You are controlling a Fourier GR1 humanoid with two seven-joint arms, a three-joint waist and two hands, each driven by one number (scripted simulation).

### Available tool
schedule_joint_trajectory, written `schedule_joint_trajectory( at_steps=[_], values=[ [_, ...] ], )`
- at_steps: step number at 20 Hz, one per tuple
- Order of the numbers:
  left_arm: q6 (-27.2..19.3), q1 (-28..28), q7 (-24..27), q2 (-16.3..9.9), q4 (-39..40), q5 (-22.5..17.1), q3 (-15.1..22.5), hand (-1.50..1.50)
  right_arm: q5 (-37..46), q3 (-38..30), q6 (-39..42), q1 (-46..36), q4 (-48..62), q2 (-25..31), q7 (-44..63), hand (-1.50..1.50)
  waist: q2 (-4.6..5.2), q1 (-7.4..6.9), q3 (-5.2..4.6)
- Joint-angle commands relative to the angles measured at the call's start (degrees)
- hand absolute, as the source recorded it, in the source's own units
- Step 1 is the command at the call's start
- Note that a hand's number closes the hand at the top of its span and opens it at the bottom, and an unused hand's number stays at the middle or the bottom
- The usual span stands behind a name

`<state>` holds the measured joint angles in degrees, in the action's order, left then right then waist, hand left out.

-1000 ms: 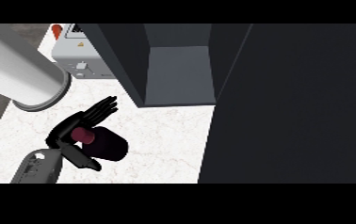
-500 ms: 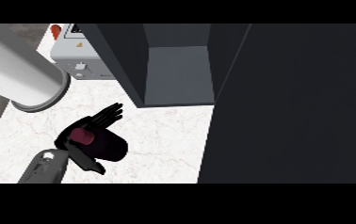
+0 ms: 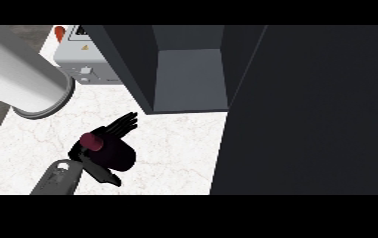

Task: Pick up the wine, place it into the cabinet and close the cabinet

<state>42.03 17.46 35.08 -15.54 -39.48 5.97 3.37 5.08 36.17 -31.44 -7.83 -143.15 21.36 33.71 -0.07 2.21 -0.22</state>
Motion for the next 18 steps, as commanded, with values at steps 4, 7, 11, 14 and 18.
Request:
schedule_joint_trajectory(
  at_steps=[4, 7, 11, 14, 18],
  values=[
    [9.16, 0.35, 9.82, -0.09, 4.45, -1.60, 1.69, 1.50, 3.24, 1.37, -0.83, 2.70, -8.44, 2.08, 2.79, -1.50, -0.03, 0.03, -0.02],
    [7.95, 1.78, 10.15, -0.08, 4.20, -2.12, 2.18, 1.50, 4.06, 0.41, -1.16, -0.49, -6.69, 1.63, 4.09, -1.50, -0.04, -0.57, -0.02],
    [5.63, 0.63, 16.14, -1.61, 3.37, -1.02, 3.86, 1.50, 1.45, -0.53, -1.36, 1.32, -8.72, 2.91, 2.70, -1.50, -0.02, -0.43, 0.01],
    [4.18, 1.03, 17.88, -1.17, 3.27, -0.80, 5.29, 1.50, 4.14, 2.91, -2.41, 1.55, -7.81, 2.51, 2.12, -1.50, -0.21, 0.02, -0.04],
    [-8.70, -1.80, 14.79, 1.06, 3.51, -6.64, -1.50, 1.50, 2.93, 2.30, -3.06, 3.92, -8.16, 3.44, 0.42, -1.50, -0.33, -1.01, 0.10]
  ],
)
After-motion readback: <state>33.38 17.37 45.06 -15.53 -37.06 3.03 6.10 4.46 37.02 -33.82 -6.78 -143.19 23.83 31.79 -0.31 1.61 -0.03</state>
